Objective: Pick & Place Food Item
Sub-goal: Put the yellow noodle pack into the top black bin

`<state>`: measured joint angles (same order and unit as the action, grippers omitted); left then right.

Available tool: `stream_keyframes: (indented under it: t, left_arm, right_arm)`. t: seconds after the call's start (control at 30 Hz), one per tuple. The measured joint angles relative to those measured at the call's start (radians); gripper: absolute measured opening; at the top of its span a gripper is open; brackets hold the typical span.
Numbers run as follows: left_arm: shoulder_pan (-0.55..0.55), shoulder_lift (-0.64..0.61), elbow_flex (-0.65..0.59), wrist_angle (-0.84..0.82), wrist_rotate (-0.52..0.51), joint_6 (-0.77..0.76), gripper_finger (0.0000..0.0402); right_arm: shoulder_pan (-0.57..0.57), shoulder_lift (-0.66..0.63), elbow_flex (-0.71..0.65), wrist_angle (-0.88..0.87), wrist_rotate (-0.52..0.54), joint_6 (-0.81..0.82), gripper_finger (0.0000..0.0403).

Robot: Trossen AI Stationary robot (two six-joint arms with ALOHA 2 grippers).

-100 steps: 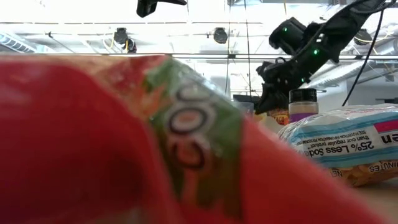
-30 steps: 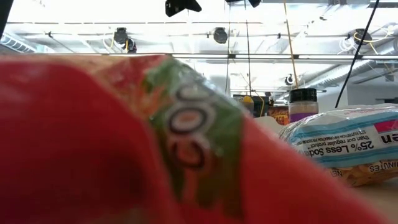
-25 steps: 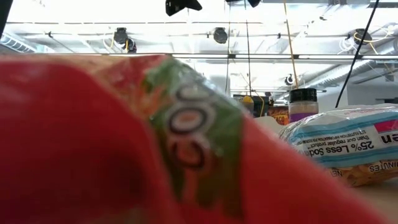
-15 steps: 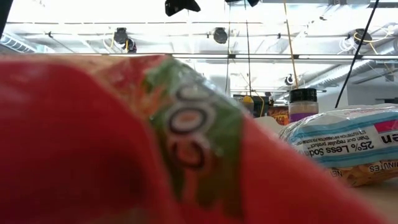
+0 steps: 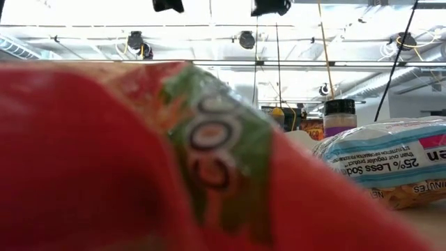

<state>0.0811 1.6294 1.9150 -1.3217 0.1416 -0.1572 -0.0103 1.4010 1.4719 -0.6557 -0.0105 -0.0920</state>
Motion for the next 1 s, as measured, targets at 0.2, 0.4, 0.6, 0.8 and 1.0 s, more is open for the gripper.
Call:
stream_keyframes:
  t: [0.2,0.4,0.6,0.8,1.0]
  left_arm:
    - [-0.105,-0.093,-0.104,0.099,-0.129,-0.099,0.0157]
    - [-0.179,-0.249,-0.369,0.296,-0.194,-0.234,0.0157]
    - [-0.225,-0.378,-0.66,0.538,-0.196,-0.376,0.0157]
    - [-0.254,-0.437,-0.851,0.81,-0.194,-0.458,0.0157]
    - [-0.267,-0.434,-0.882,0.86,-0.166,-0.473,0.0157]
  right_arm:
    - [0.044,0.118,-0.001,-0.046,0.006,-0.092,0.028]
    - [0.08,0.161,0.001,-0.11,0.009,-0.184,0.028]
    - [0.13,0.188,0.003,-0.131,0.018,-0.215,0.0264]
    - [0.165,0.262,-0.001,-0.116,0.139,-0.242,0.025]
    - [0.158,0.31,-0.001,-0.142,0.141,-0.231,0.0243]
